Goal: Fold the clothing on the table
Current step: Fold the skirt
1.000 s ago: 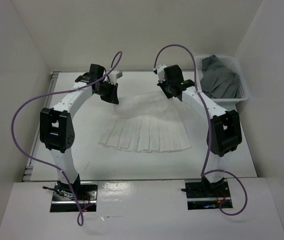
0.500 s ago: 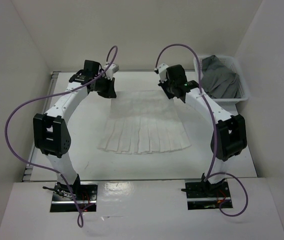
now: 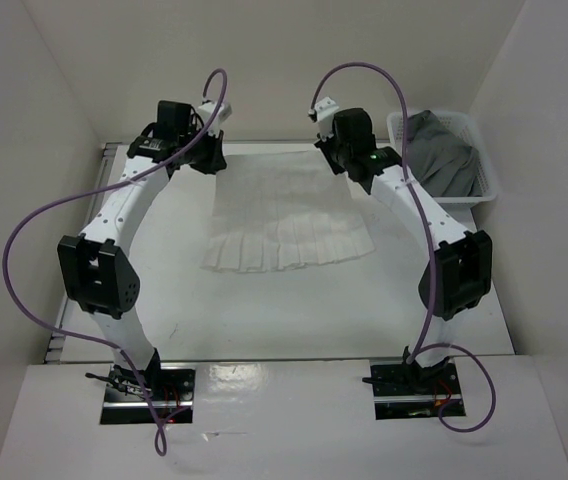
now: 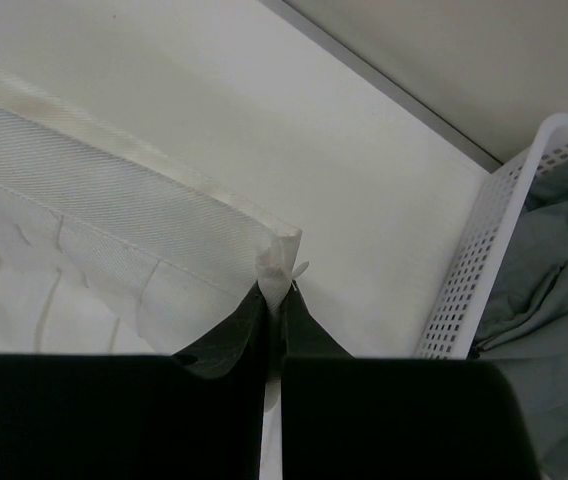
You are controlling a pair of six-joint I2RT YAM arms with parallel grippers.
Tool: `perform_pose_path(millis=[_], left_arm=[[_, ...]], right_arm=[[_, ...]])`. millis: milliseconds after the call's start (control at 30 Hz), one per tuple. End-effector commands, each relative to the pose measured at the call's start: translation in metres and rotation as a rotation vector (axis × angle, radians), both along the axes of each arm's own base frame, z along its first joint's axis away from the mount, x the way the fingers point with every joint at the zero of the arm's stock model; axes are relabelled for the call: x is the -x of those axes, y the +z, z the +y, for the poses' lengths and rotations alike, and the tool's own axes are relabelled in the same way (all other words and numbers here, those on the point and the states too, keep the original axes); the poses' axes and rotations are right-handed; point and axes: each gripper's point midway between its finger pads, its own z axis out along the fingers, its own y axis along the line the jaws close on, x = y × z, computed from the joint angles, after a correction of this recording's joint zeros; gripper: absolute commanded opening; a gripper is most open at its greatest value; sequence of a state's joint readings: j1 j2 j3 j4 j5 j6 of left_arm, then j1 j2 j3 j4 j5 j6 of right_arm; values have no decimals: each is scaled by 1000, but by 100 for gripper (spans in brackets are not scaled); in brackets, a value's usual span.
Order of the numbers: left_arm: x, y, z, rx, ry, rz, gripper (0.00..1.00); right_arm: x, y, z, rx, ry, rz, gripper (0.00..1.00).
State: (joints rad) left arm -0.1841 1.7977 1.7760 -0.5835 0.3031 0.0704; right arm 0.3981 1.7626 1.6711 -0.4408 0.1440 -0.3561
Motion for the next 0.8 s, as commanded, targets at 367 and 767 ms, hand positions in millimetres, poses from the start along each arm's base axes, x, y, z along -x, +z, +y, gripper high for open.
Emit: perform_pose_path(millis=[367, 767], left_arm=[[56, -55, 39, -90, 20, 122, 8], [100, -101, 44, -119, -13, 233, 12]], right_arm=[[32, -47, -49, 191, -109, 81, 0], [64, -100, -61, 288, -53, 232, 0]])
